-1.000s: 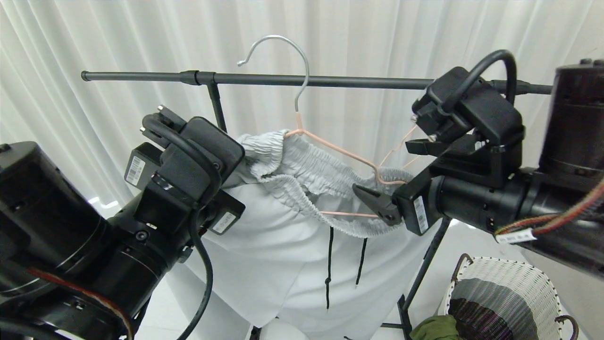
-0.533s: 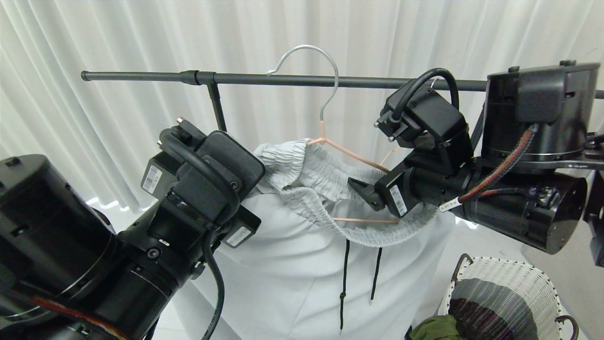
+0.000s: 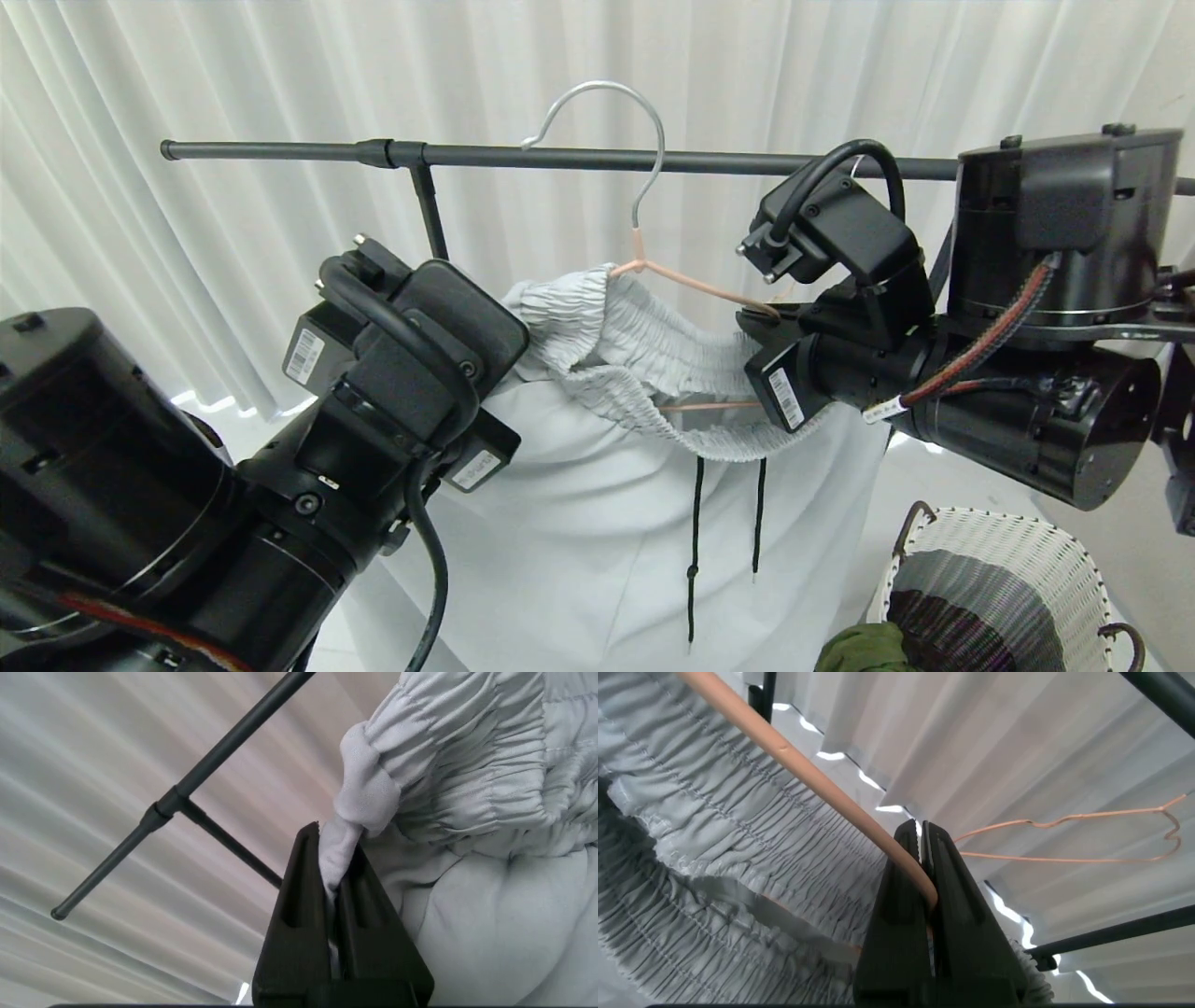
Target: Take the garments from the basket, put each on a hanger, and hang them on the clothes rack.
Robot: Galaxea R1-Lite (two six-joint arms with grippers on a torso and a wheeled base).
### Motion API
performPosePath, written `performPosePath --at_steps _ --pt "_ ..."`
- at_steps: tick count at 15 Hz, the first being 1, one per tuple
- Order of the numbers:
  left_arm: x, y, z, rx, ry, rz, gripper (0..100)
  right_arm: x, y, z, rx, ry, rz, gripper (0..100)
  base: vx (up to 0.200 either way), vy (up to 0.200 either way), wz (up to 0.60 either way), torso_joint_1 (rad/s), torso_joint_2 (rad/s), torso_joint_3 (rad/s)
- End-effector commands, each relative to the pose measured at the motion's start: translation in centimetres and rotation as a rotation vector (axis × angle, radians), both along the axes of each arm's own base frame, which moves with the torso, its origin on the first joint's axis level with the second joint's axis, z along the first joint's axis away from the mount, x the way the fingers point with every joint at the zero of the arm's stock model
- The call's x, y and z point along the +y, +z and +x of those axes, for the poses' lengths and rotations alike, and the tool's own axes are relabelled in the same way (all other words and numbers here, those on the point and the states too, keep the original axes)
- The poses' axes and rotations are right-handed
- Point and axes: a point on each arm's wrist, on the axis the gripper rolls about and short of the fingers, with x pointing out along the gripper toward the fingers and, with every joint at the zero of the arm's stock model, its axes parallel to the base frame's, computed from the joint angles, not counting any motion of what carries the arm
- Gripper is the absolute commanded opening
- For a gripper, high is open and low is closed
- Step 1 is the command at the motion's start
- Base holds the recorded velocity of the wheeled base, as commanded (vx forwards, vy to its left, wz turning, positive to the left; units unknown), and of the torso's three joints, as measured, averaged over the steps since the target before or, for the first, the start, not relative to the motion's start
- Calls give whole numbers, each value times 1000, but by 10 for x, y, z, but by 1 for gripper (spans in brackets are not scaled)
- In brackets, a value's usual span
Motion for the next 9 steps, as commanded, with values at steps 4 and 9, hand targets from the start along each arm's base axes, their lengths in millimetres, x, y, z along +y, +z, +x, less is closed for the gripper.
performPosePath --at_steps 4,9 --pt "1 -2 0 5 1 7 0 -3 6 -3 -16 -1 16 0 0 0 0 0 0 0" --pt "5 1 -4 -1 -1 -13 100 -15 7 -10 -95 7 3 0 0 0 0 0 0 0"
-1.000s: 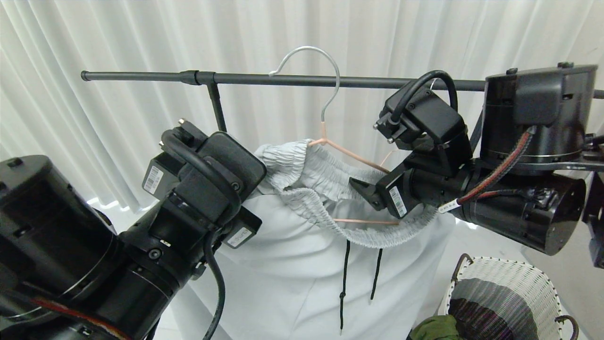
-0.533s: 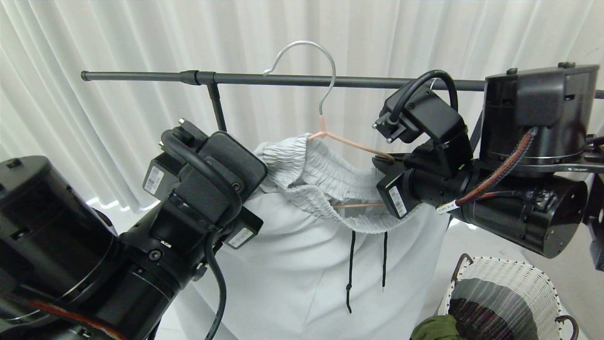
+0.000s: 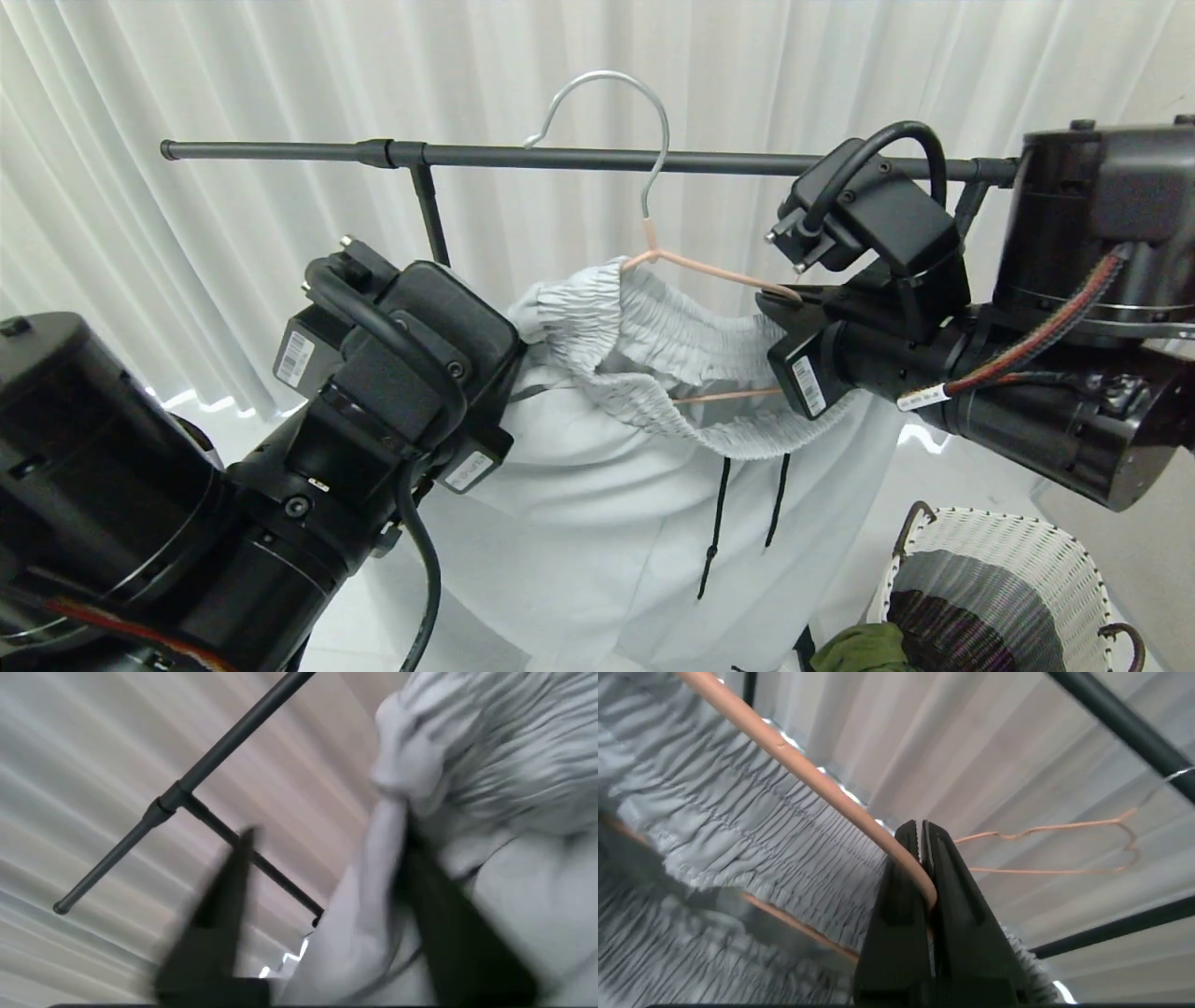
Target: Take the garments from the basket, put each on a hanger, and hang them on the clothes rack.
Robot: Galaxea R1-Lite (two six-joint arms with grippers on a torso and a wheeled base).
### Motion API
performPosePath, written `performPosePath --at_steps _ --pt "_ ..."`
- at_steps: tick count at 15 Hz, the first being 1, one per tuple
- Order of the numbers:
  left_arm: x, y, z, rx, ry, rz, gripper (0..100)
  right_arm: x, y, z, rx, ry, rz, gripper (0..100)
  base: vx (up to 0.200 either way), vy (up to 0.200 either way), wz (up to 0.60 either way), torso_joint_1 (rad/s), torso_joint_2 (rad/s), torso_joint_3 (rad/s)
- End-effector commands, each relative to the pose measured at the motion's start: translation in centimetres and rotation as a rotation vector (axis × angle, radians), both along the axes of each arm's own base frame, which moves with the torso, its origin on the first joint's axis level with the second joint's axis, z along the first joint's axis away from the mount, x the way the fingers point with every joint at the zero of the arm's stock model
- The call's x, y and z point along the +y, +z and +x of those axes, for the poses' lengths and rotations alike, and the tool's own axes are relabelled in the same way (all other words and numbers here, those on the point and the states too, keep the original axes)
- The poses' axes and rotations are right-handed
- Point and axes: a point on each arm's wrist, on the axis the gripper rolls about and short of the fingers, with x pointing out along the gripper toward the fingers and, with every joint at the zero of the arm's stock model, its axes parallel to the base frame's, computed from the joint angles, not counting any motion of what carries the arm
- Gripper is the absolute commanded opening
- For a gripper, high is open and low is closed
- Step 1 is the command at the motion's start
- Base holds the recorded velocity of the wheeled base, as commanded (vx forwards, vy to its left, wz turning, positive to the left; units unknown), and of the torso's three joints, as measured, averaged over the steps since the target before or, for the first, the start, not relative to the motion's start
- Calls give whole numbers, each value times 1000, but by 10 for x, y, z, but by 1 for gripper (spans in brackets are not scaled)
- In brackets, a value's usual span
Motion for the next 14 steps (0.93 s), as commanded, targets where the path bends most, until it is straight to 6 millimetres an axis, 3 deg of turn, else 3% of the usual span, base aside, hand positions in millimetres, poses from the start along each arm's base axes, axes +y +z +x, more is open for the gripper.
performPosePath --at_steps 1,8,14 --pt "5 2 -5 -7 -7 -14 100 -11 2 -6 -21 1 0 0 0 0 0 0 0 0" --pt "15 5 -32 19 -162 -177 100 -46 7 -4 -50 -89 1 0 0 0 0 0 0 0" --pt "48 -24 -46 74 -115 -154 100 -63 14 -9 -70 -117 22 0 0 0 0 0 0 0"
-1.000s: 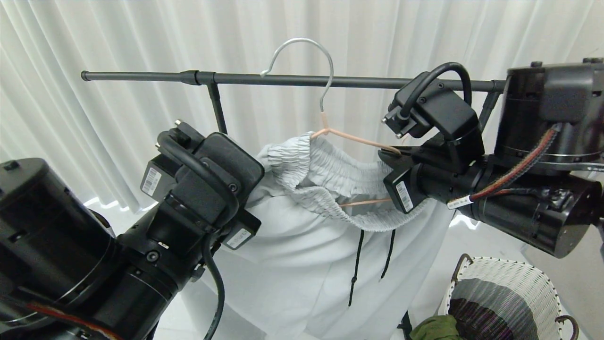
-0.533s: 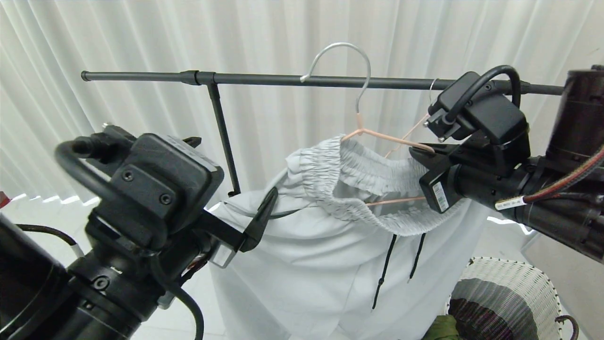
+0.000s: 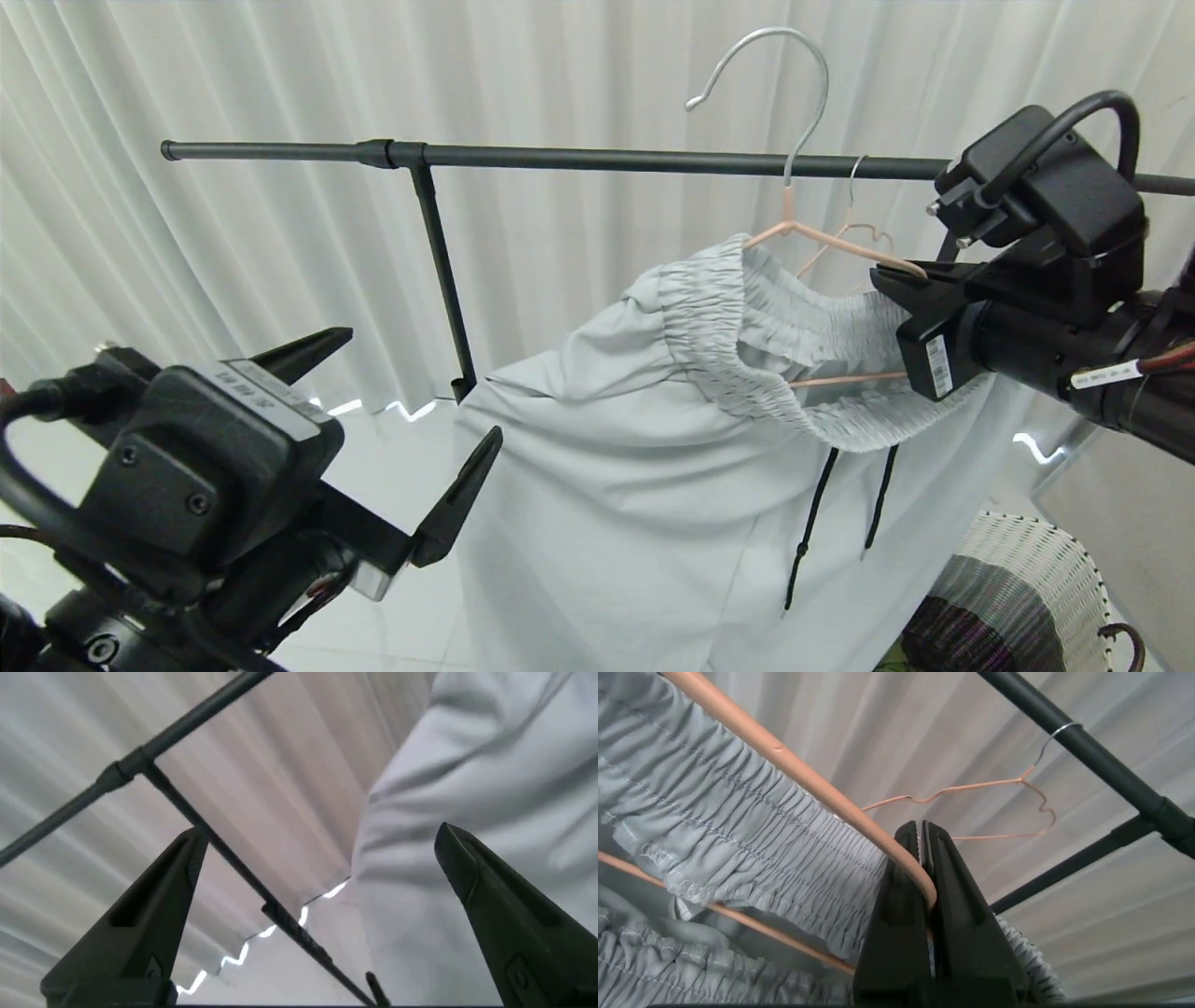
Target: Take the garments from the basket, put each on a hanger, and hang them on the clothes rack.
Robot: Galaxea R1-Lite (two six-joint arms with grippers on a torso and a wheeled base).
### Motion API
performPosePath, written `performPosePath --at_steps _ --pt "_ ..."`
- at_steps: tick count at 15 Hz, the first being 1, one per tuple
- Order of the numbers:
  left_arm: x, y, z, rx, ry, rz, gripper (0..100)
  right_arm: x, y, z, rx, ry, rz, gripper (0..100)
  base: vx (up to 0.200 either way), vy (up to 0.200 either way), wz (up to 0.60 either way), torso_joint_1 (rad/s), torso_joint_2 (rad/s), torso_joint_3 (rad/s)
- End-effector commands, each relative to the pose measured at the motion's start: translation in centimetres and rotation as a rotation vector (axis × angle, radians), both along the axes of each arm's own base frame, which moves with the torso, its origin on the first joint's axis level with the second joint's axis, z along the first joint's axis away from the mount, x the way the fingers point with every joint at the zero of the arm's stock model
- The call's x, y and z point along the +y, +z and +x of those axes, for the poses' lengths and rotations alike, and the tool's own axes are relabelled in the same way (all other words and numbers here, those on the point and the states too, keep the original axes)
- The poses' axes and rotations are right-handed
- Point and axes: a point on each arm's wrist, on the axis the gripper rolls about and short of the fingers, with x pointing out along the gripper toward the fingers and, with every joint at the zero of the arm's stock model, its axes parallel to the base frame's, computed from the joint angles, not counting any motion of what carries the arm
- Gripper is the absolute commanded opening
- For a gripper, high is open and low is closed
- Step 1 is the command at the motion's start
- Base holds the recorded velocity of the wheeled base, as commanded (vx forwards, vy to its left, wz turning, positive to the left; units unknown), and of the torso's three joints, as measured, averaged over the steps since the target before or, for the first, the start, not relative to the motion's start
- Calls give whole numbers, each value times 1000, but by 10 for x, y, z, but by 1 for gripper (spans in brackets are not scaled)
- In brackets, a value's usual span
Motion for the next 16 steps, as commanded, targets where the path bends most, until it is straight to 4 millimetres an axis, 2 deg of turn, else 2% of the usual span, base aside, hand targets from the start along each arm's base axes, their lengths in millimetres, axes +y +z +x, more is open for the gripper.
performPosePath --at_steps 1,2,6,10,13,14,16 --pt "10 -3 -7 -1 4 -7 100 -4 4 -3 -12 -2 12 0 0 0 0 0 0 0" --pt "12 -8 -8 19 1 -20 100 -5 5 -4 -15 -2 16 0 0 0 0 0 0 0" --pt "30 -55 -22 155 11 53 100 -6 6 -6 -17 4 18 0 0 0 0 0 0 0" --pt "22 -65 1 281 98 -72 100 -2 7 -16 -24 49 23 0 0 0 0 0 0 0" --pt "16 -68 9 311 78 -72 100 0 8 -22 -27 75 22 0 0 0 0 0 0 0" --pt "16 -69 9 314 76 -67 0 -1 8 -24 -32 77 22 0 0 0 0 0 0 0" --pt "20 -69 12 313 105 -64 0 -5 8 -25 -36 65 9 0 0 0 0 0 0 0"
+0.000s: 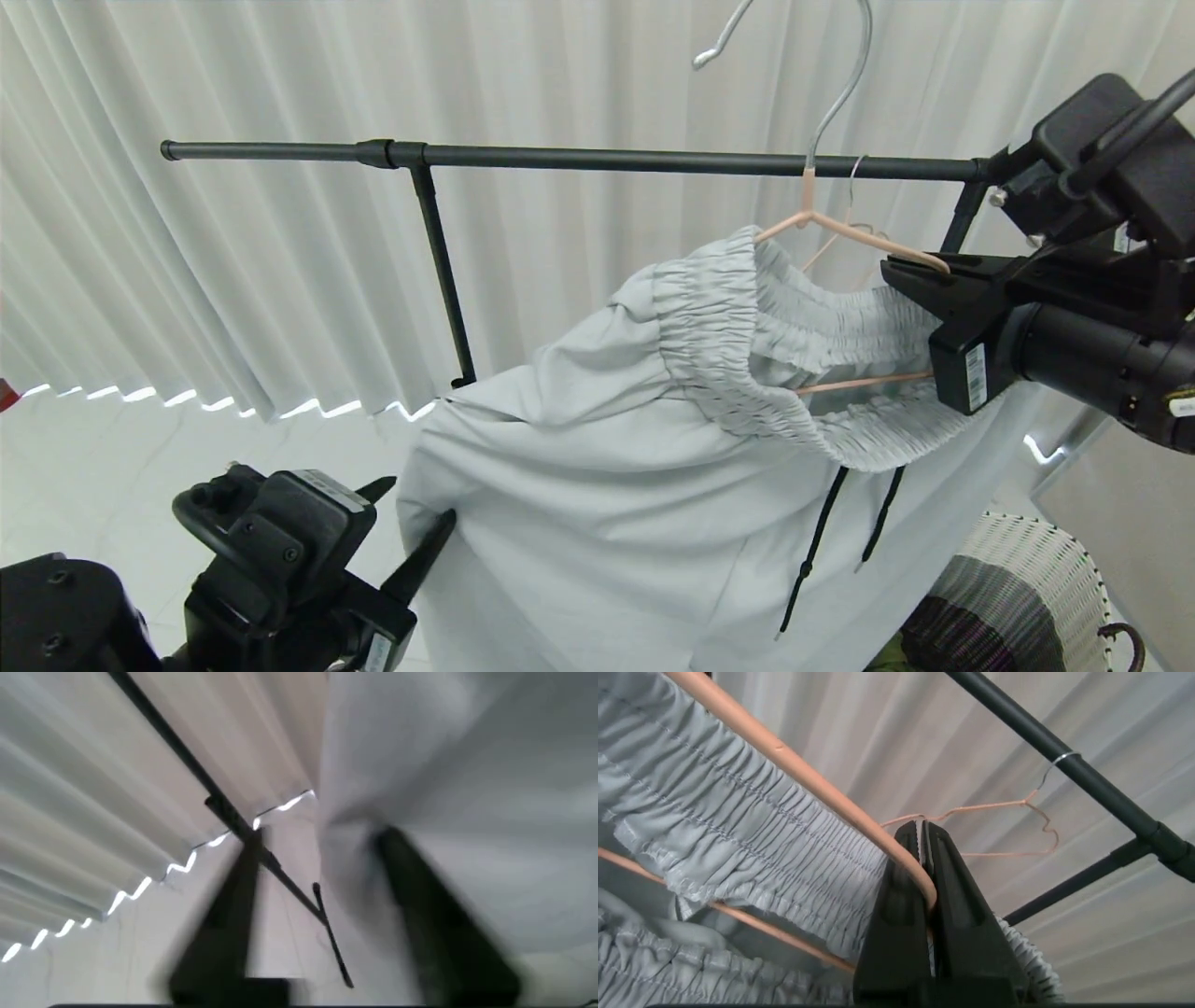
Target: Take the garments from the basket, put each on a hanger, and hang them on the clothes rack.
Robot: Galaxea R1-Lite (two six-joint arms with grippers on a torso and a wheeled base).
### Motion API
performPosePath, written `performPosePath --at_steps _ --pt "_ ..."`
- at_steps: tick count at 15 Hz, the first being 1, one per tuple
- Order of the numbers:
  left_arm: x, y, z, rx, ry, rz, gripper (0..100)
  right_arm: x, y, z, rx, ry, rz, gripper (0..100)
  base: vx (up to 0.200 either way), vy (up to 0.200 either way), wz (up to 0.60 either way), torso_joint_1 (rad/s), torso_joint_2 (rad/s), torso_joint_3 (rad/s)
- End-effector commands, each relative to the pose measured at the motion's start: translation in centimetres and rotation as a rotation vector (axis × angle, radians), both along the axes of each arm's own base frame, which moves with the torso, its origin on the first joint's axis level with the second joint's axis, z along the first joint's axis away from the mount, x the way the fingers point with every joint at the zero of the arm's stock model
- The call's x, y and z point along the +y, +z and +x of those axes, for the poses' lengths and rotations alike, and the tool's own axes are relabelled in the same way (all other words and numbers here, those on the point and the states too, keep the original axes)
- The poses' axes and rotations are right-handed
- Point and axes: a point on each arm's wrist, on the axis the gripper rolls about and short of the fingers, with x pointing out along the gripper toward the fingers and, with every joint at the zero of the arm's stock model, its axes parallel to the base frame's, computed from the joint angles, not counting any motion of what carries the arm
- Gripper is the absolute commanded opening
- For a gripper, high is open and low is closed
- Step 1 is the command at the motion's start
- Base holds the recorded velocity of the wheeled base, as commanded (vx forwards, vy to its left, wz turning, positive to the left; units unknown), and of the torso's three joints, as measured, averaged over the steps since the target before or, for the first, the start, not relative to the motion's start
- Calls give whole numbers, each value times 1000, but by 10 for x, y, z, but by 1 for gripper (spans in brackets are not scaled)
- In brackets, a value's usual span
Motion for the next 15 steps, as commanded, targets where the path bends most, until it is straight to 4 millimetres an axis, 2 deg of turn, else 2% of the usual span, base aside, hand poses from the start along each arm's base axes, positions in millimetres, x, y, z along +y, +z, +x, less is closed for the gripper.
performPosePath --at_steps 1,5,10,11,15 --pt "6 -4 5 14 46 16 0 -5 0 0 -2 -30 0 0 0 0 0 0 0 0" --pt "32 -7 11 14 198 33 0 -16 1 7 -4 -148 1 0 0 0 0 0 0 0" --pt "32 -6 9 3 182 71 0 -16 0 8 -2 -154 -2 0 0 0 0 0 0 0" --pt "32 -6 9 3 182 71 100 -16 0 9 -1 -154 -3 0 0 0 0 0 0 0" --pt "34 -1 5 -29 175 81 100 -17 -4 12 26 -203 -39 0 0 0 0 0 0 0"
